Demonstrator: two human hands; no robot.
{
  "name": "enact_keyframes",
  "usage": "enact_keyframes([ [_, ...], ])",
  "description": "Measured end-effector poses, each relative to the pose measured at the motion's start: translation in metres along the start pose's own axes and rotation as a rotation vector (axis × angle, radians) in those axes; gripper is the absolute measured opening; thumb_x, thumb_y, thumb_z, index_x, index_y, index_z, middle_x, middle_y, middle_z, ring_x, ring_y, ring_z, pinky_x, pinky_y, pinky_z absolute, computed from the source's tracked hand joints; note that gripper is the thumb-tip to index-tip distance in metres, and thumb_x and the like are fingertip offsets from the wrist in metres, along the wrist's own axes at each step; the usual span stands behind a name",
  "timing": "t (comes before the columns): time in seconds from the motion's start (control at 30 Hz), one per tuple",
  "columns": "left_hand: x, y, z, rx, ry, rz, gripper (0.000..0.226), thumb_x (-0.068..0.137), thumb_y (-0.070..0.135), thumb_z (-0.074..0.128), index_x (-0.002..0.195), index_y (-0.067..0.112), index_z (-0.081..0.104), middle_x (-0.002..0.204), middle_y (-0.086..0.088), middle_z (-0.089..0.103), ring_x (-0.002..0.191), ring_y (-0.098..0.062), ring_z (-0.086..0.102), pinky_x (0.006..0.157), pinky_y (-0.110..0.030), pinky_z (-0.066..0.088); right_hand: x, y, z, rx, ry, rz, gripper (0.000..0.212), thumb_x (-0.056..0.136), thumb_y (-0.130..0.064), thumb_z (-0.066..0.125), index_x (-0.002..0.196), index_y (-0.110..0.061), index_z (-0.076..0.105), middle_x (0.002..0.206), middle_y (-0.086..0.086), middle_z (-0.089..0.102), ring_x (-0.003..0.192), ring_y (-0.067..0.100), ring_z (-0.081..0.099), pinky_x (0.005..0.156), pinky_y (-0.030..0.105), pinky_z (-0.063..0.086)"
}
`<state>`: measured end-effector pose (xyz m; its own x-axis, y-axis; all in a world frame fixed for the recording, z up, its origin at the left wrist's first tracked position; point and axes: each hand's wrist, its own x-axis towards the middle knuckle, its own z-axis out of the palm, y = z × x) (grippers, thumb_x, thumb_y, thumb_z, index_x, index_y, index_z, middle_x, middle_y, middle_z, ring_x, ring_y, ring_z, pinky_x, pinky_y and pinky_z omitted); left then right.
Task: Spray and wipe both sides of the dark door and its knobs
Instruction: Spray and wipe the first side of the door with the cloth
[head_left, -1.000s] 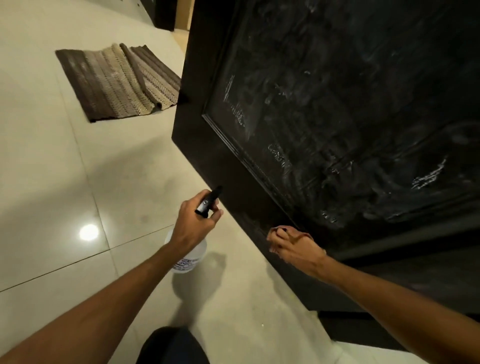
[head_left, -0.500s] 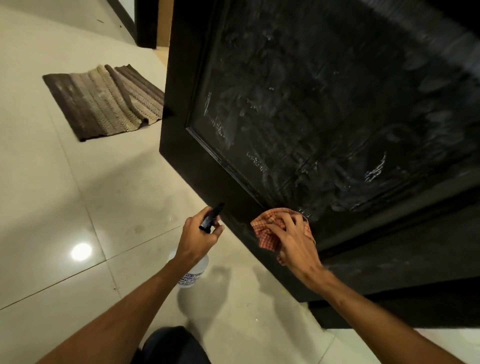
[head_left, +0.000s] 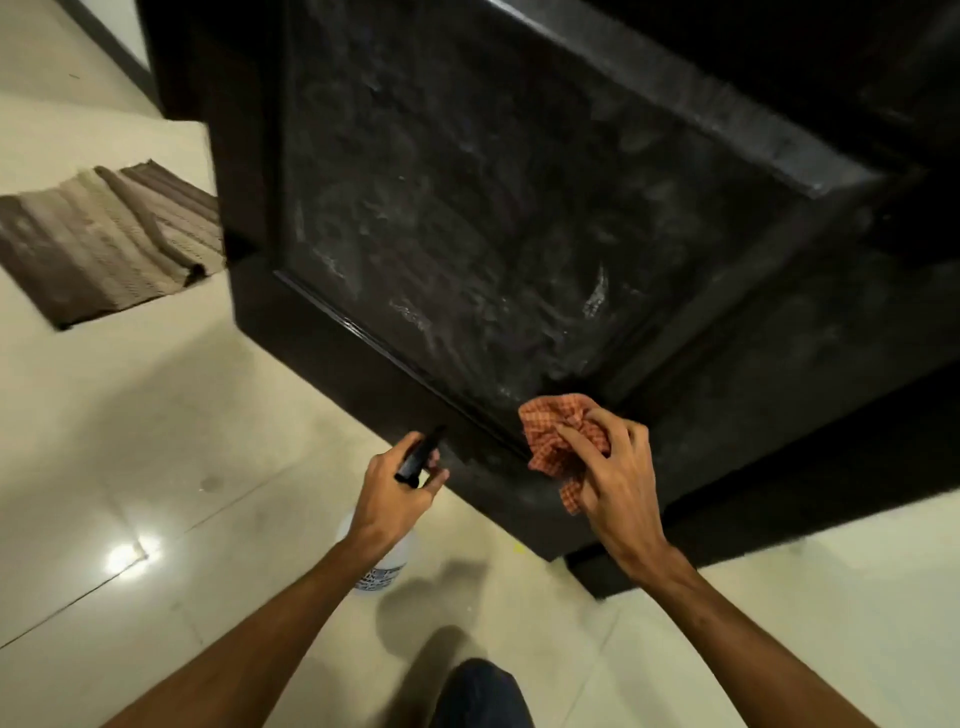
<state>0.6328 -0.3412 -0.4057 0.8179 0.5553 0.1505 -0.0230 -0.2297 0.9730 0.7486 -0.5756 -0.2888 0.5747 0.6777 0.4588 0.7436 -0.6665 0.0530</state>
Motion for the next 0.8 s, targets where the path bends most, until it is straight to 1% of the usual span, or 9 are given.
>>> enact_keyframes([
  [0.13, -0.033, 0.018, 0.05, 0.012, -0.076, -0.012, 0.021, 0.082, 0.012, 0.085, 0.093, 0.014, 0.067, 0.079, 0.002, 0.068, 0.072, -0.026, 0.067, 0.073, -0.031, 0.053, -0.036, 0.045, -0.044, -0.052, 0.203, 0.014, 0.046, 0.081, 0.004, 0.063, 0.125, -0.008, 0.072, 0.139, 0.02, 0.049, 0.11, 0.043, 0.046, 0.089, 0.052, 0.049],
  [0.23, -0.05, 0.053, 0.108, -0.072, -0.15, 0.01, 0.02, 0.083, 0.003, 0.084, 0.09, 0.014, 0.068, 0.078, 0.005, 0.07, 0.073, -0.013, 0.069, 0.073, -0.018, 0.051, -0.04, 0.094, -0.099, -0.13, 0.407, 0.055, 0.039, 0.092, -0.002, 0.047, 0.121, -0.003, 0.074, 0.137, 0.018, 0.045, 0.113, 0.041, 0.041, 0.095, 0.05, 0.041],
  [0.3, -0.055, 0.069, 0.131, -0.098, -0.192, 0.012, 0.019, 0.085, 0.003, 0.081, 0.089, 0.015, 0.068, 0.079, 0.005, 0.07, 0.073, -0.011, 0.07, 0.073, -0.02, 0.053, -0.033, 0.113, -0.12, -0.176, 0.465, 0.046, 0.035, 0.102, -0.008, 0.044, 0.122, -0.002, 0.072, 0.138, 0.015, 0.04, 0.116, 0.039, 0.036, 0.097, 0.047, 0.038],
  [0.37, -0.059, 0.081, 0.147, -0.112, -0.209, 0.029, 0.015, 0.086, 0.002, 0.08, 0.091, 0.01, 0.068, 0.08, -0.001, 0.071, 0.075, -0.018, 0.071, 0.074, -0.025, 0.055, -0.028, 0.128, -0.125, -0.232, 0.473, 0.002, 0.03, 0.104, -0.013, 0.051, 0.125, -0.002, 0.069, 0.14, 0.014, 0.037, 0.119, 0.038, 0.034, 0.098, 0.047, 0.039],
  [0.43, -0.061, 0.09, 0.158, -0.14, -0.215, 0.041, 0.015, 0.085, 0.004, 0.082, 0.092, 0.009, 0.068, 0.08, -0.003, 0.072, 0.077, -0.02, 0.071, 0.075, -0.024, 0.056, -0.028, 0.136, -0.114, -0.304, 0.423, -0.069, 0.039, 0.088, -0.006, 0.071, 0.127, -0.004, 0.066, 0.14, 0.016, 0.037, 0.118, 0.039, 0.035, 0.095, 0.051, 0.041],
  [0.5, -0.06, 0.093, 0.163, -0.142, -0.21, 0.045, 0.019, 0.083, 0.01, 0.085, 0.092, 0.01, 0.068, 0.081, 0.0, 0.073, 0.077, -0.016, 0.072, 0.078, -0.024, 0.058, -0.041, 0.133, -0.085, -0.377, 0.28, -0.184, 0.059, 0.074, -0.003, 0.084, 0.128, -0.008, 0.062, 0.139, 0.019, 0.04, 0.115, 0.041, 0.039, 0.086, 0.051, 0.046],
  [0.6, -0.063, 0.085, 0.162, -0.117, -0.217, 0.043, 0.018, 0.084, 0.011, 0.084, 0.094, 0.009, 0.07, 0.083, 0.0, 0.073, 0.081, -0.016, 0.073, 0.083, -0.036, 0.061, -0.053, 0.117, -0.066, -0.406, 0.026, -0.339, 0.062, 0.069, -0.007, 0.09, 0.126, -0.008, 0.067, 0.137, 0.02, 0.04, 0.11, 0.041, 0.044, 0.081, 0.049, 0.051],
  [0.73, -0.062, 0.078, 0.157, -0.101, -0.201, 0.053, 0.019, 0.084, 0.015, 0.085, 0.093, 0.012, 0.068, 0.081, 0.001, 0.072, 0.079, -0.019, 0.072, 0.08, -0.035, 0.06, -0.012, 0.123, -0.104, -0.355, 0.351, -0.138, 0.055, 0.075, -0.008, 0.072, 0.129, -0.005, 0.066, 0.139, 0.019, 0.037, 0.114, 0.039, 0.038, 0.088, 0.05, 0.038],
  [0.8, -0.062, 0.07, 0.155, -0.083, -0.192, 0.022, 0.022, 0.082, 0.018, 0.087, 0.093, 0.014, 0.068, 0.08, 0.002, 0.072, 0.077, -0.016, 0.072, 0.077, -0.028, 0.059, -0.012, 0.119, -0.089, -0.34, 0.432, -0.084, 0.047, 0.082, -0.008, 0.066, 0.129, -0.007, 0.064, 0.136, 0.018, 0.041, 0.113, 0.038, 0.04, 0.088, 0.05, 0.041],
])
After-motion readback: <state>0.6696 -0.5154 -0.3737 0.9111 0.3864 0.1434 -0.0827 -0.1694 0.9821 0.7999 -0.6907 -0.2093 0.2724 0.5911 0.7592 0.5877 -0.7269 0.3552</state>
